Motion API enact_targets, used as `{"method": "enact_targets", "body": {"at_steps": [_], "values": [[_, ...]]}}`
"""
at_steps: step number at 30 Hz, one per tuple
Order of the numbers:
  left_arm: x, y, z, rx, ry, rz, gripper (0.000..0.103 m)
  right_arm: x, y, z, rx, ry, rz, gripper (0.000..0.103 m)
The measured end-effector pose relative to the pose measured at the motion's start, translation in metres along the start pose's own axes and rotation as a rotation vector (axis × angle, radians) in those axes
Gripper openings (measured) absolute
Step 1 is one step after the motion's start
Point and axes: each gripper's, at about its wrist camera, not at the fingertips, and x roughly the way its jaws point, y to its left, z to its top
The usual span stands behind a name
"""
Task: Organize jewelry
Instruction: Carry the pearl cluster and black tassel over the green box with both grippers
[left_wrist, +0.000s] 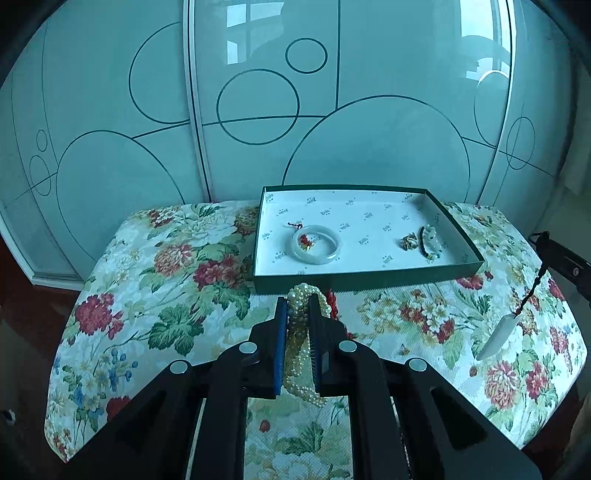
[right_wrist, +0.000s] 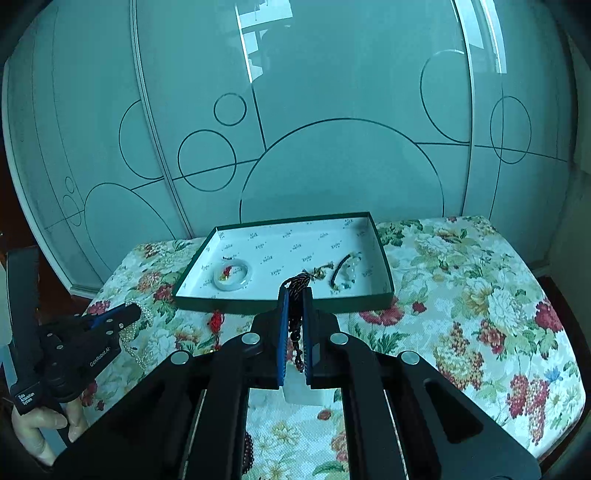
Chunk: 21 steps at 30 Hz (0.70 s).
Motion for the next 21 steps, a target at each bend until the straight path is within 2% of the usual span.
{"method": "enact_targets", "body": {"at_steps": [6, 13, 21], "values": [[0.019, -0.013, 0.034, 0.015, -0.029, -0.016, 0.011, 0.016, -0.007, 0.036, -0.002, -0.060, -0.007, 0.007], [0.053, -0.023, 0.072, 0.016, -0.052, -0.028, 0.011, 0.053, -0.020, 0.067, 0.025, -0.081, -0.006, 0.007], [0.102, -0.032, 0.083, -0.002, -0.022, -0.020, 0.011, 0.103, -0.030, 0.065, 0.053, -0.022, -0.007, 0.007]]}}
